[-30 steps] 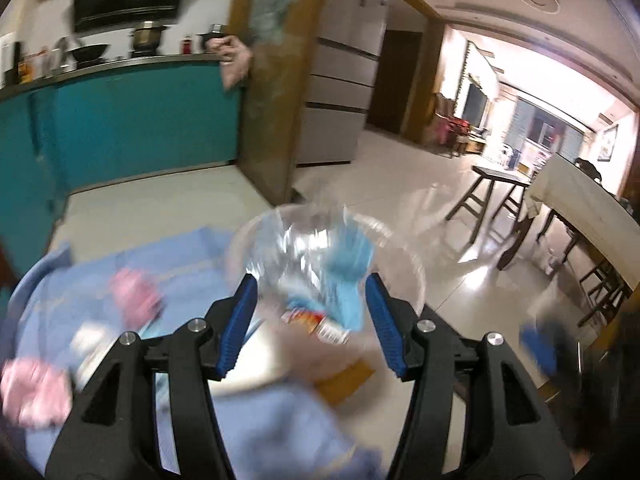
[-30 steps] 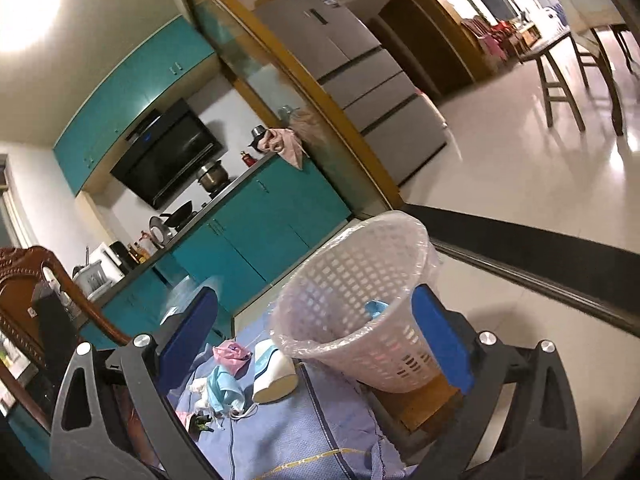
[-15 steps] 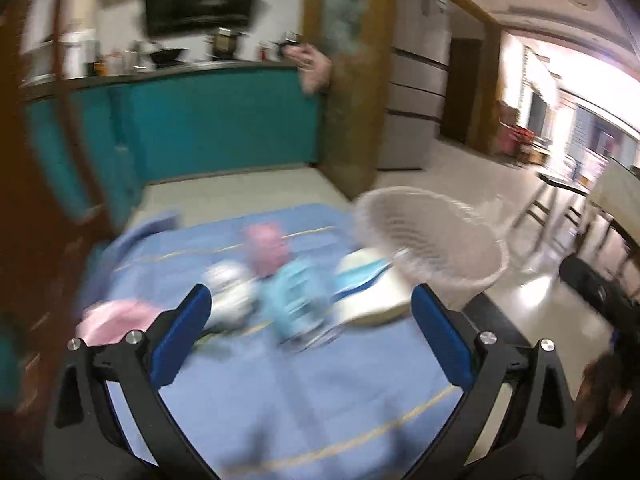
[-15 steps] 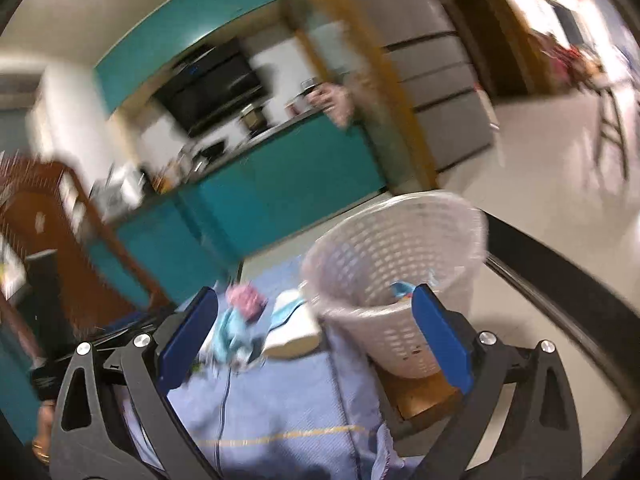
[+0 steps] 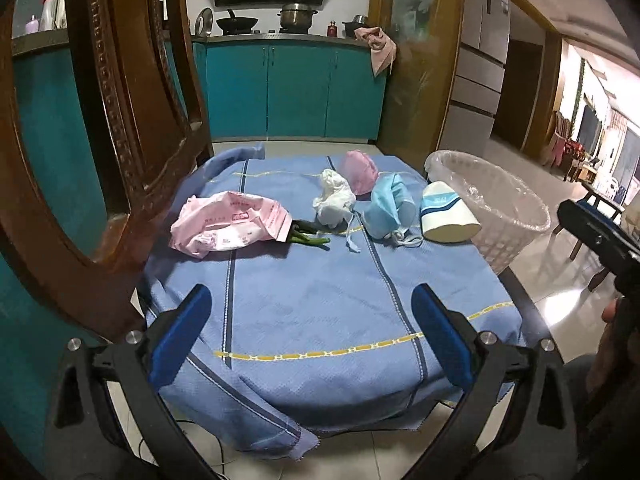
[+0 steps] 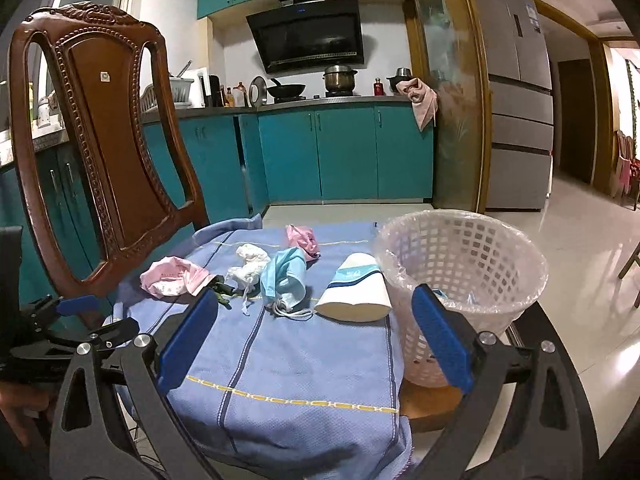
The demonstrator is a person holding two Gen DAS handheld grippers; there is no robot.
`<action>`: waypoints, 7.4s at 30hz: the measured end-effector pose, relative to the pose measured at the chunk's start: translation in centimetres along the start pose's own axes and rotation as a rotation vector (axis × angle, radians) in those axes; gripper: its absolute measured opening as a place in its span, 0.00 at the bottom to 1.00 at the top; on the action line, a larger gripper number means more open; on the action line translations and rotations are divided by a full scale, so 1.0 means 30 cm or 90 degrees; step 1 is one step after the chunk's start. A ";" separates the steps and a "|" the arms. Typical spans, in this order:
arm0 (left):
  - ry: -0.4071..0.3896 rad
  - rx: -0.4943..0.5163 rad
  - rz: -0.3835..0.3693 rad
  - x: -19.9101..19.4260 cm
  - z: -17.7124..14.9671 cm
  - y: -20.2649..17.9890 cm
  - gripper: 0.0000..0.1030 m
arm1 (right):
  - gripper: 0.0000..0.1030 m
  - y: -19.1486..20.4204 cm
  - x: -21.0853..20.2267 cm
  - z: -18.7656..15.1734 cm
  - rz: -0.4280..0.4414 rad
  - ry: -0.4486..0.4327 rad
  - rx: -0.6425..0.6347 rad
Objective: Collect trash
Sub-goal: 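Move both tools back above the table, then grasp the light-blue face mask with the right tool while the left tool grasps the white tissue, then lift the face mask with the right tool toward the wastebasket, then open the right tool over the wastebasket to drop the face mask, then carry the white tissue with the left tool and release it into the wastebasket, then move both tools back above the table, then grasp the pink paper wrapper with the left tool while the right tool grasps the green vegetable stalk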
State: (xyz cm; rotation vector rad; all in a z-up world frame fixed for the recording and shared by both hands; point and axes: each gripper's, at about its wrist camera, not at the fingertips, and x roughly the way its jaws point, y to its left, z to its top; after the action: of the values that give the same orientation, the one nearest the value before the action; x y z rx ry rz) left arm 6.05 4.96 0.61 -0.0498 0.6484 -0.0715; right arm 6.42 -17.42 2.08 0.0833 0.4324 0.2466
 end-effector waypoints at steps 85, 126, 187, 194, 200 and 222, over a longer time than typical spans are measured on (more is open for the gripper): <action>0.030 0.025 -0.067 0.285 0.298 -0.080 0.30 | 0.13 -0.072 0.238 0.103 0.120 0.099 0.075; 0.019 -0.019 -0.015 0.110 0.064 0.010 0.33 | 0.13 0.042 0.162 0.019 0.095 0.098 -0.002; -0.039 0.006 0.014 0.053 0.106 -0.031 0.97 | 0.97 -0.112 0.060 0.039 0.002 0.015 0.047; 0.005 -0.022 0.019 0.075 0.044 0.048 0.97 | 0.97 -0.079 0.072 0.031 0.009 0.033 0.037; 0.003 -0.017 0.009 0.073 0.038 0.034 0.97 | 0.97 -0.062 0.088 0.034 0.008 0.042 0.024; 0.094 0.169 0.135 0.446 0.129 0.019 0.80 | 0.97 -0.061 0.110 0.024 0.031 0.070 0.027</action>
State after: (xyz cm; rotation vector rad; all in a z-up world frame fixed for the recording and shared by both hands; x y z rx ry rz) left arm 19.07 4.53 -4.39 0.2828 0.7828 0.0435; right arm 10.03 -18.38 1.15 0.1230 0.5458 0.2914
